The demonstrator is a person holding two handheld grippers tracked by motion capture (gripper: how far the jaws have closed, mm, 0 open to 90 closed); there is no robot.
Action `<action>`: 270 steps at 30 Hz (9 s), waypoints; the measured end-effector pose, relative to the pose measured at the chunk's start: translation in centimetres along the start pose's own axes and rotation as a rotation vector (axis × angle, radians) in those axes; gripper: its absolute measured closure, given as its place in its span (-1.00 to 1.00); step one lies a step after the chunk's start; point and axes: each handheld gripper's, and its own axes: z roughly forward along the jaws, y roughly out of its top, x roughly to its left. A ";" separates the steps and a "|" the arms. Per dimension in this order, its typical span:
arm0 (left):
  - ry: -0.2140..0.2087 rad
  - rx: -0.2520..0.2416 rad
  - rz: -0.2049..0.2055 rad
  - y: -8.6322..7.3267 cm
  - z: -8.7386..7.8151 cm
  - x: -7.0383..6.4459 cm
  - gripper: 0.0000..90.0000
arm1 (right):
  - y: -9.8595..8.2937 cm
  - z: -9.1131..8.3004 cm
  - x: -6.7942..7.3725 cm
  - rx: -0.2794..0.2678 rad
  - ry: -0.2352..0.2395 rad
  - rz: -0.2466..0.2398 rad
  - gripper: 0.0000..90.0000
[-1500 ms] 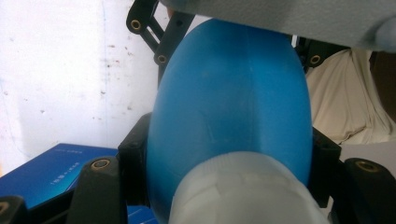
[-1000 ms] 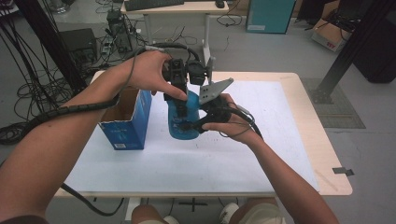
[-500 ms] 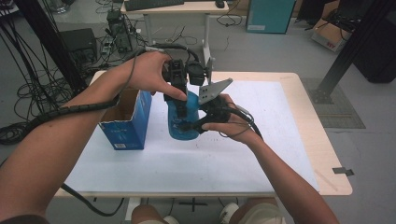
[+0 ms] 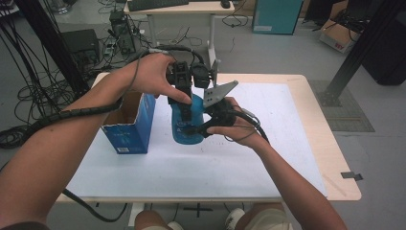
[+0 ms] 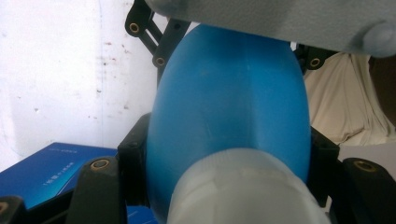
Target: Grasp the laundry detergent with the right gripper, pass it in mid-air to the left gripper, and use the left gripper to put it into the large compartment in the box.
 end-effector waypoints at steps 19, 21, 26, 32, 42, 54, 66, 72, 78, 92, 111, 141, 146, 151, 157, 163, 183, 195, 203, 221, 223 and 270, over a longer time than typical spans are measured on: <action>-0.008 0.001 -0.007 -0.2 0.1 0.0 -0.17 | 0.0 0.1 0.2 0.011 0.013 0.025 -0.08; -0.016 0.006 -0.012 -0.1 0.0 0.0 -0.17 | 0.0 0.1 0.2 0.011 0.013 0.025 -0.08; -0.010 0.003 -0.011 -0.2 0.1 0.0 -0.17 | 0.0 0.2 0.2 0.007 0.018 0.024 -0.08; -0.009 0.002 -0.009 -0.1 0.1 0.0 -0.17 | 0.0 0.2 0.2 0.008 0.020 0.027 -0.08; -0.002 0.001 -0.011 -0.1 0.0 -0.1 -0.17 | 0.0 0.1 0.2 0.004 0.020 0.021 -0.09; 0.002 0.010 -0.045 -0.4 -0.2 -0.2 -0.18 | 0.0 -0.1 0.2 -0.044 0.012 0.017 -0.43; 0.028 0.018 -0.176 -1.5 -1.6 0.6 -0.18 | -1.3 -2.6 0.7 0.167 -0.071 0.097 -0.84; 0.040 0.003 -0.270 -2.5 -3.1 1.2 -0.18 | -2.6 -4.7 0.6 0.216 -0.112 0.160 -0.88; 0.046 -0.041 -0.424 -3.7 -5.0 1.8 -0.18 | -3.6 -7.6 -0.1 0.307 -0.157 0.205 -0.88; 0.053 -0.035 -0.700 -8.1 -9.1 3.4 -0.18 | -4.2 -14.6 -1.1 0.409 -0.276 0.267 -0.88; 0.131 -0.101 -1.184 -15.7 -13.7 4.3 -0.18 | -3.3 -17.9 -1.1 0.482 -0.346 0.263 -0.87; 0.198 -0.177 -1.538 -20.5 -14.1 5.3 -0.18 | -2.9 -18.7 -0.7 0.513 -0.373 0.247 -0.87; 0.195 -0.181 -1.548 -20.6 -13.9 5.3 -0.18 | -3.0 -18.5 -0.7 0.513 -0.375 0.245 -0.87; 0.193 -0.184 -1.551 -20.6 -13.6 5.3 -0.18 | -3.0 -18.3 -0.7 0.506 -0.372 0.233 -0.87; 0.186 -0.192 -1.557 -20.7 -13.1 5.4 -0.18 | -2.9 -18.2 -0.5 0.508 -0.382 0.250 -0.87; 0.183 -0.191 -1.557 -20.7 -12.4 5.6 -0.18 | -2.9 -18.2 -0.6 0.511 -0.380 0.239 -0.87; 0.150 -0.187 -1.569 -20.9 -9.1 6.0 -0.18 | -3.2 -18.0 -0.5 0.519 -0.382 0.244 -0.87; 0.124 -0.181 -1.566 -21.0 -6.3 6.5 -0.18 | -3.2 -17.9 -0.6 0.546 -0.374 0.244 -0.87; 0.122 -0.179 -1.571 -20.9 -4.0 6.7 -0.18 | -3.6 -17.8 -0.8 0.535 -0.376 0.236 -0.87; 0.128 -0.194 -1.576 -20.2 1.3 6.9 -0.18 | -4.1 -17.6 -0.8 0.549 -0.378 0.239 -0.87; 0.133 -0.195 -1.575 -20.1 2.2 6.9 -0.18 | -4.2 -17.6 -0.9 0.544 -0.381 0.237 -0.87; 0.145 -0.171 -1.493 -19.8 9.4 7.1 -0.18 | -5.7 -17.0 -1.7 0.573 -0.376 0.256 -0.87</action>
